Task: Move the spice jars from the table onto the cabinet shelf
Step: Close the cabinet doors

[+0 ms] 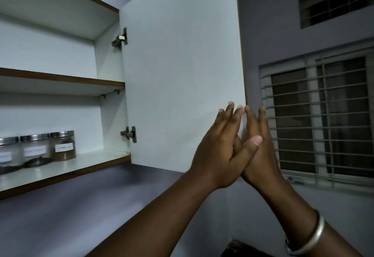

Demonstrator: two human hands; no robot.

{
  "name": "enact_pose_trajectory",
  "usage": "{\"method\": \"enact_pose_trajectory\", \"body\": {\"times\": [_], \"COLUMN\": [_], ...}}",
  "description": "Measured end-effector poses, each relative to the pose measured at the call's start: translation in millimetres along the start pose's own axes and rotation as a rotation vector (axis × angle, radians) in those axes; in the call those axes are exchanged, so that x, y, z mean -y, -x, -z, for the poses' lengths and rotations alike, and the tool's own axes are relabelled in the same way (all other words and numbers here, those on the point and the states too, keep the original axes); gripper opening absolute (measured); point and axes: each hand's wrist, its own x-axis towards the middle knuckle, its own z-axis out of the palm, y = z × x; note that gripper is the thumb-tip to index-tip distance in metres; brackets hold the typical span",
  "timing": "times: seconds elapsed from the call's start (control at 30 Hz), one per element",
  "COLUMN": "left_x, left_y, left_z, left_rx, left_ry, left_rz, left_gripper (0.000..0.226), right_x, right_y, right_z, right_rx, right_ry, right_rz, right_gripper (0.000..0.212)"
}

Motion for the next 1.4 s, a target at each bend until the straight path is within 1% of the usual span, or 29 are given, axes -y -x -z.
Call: {"method": "enact_pose_trajectory", "body": {"times": [0.07,0.13,0.23,0.3,0.37,0.4,0.47,0.57,0.6,0.67,0.73,0.8,0.87,0.93,1.0,1.07,1.2,1.3,1.4], "left_x": [3,5,4,1,-4,-7,-11,-13,-13,-13,-11,-5,2,12,24,35,59,76,98], "left_y": [-6,-5,10,28,49,60,83,114,125,140,155,170,182,193,200,210,227,239,253], "left_z": [-5,-4,6,20,40,49,71,104,117,138,162,188,213,237,256,277,313,337,369], "left_rx": [0.056,0.074,0.049,0.005,-0.039,-0.064,-0.133,-0.252,-0.310,-0.440,-0.593,-0.720,-0.783,-0.794,-0.767,-0.734,-0.631,-0.538,-0.465], "left_ry": [0.010,0.016,0.004,0.010,0.040,0.053,0.037,0.010,0.010,0.072,0.098,0.075,0.035,-0.036,-0.088,-0.142,-0.290,-0.539,-0.887], "left_rz": [0.084,0.122,0.099,0.068,0.045,0.039,0.036,0.041,0.046,0.065,0.114,0.190,0.282,0.368,0.427,0.471,0.521,0.509,0.550], "left_gripper": [0.079,0.080,0.081,0.082,0.082,0.083,0.086,0.087,0.084,0.067,0.053,0.048,0.046,0.047,0.046,0.046,0.047,0.042,0.049], "right_x": [-8,-9,0,17,41,55,84,123,135,153,173,197,220,243,261,281,306,312,315], "right_y": [-2,-1,12,25,39,45,55,67,70,74,77,81,84,87,86,86,80,71,63], "right_z": [-8,-15,-18,-17,-18,-17,-23,-38,-47,-65,-89,-116,-143,-170,-197,-223,-273,-305,-329], "right_rx": [0.016,-0.027,-0.104,-0.123,-0.147,-0.159,-0.173,-0.164,-0.147,-0.126,-0.090,-0.036,0.020,0.035,0.022,0.003,-0.013,0.021,0.073], "right_ry": [-0.167,-0.240,-0.279,-0.307,-0.326,-0.330,-0.373,-0.499,-0.564,-0.643,-0.695,-0.711,-0.699,-0.669,-0.650,-0.645,-0.505,-0.393,-0.324], "right_rz": [-0.043,-0.050,-0.037,-0.003,0.062,0.109,0.197,0.308,0.345,0.415,0.477,0.520,0.538,0.547,0.532,0.546,0.601,0.649,0.682], "right_gripper": [0.084,0.080,0.080,0.082,0.086,0.084,0.077,0.063,0.058,0.051,0.048,0.048,0.052,0.054,0.055,0.055,0.059,0.064,0.064]}}
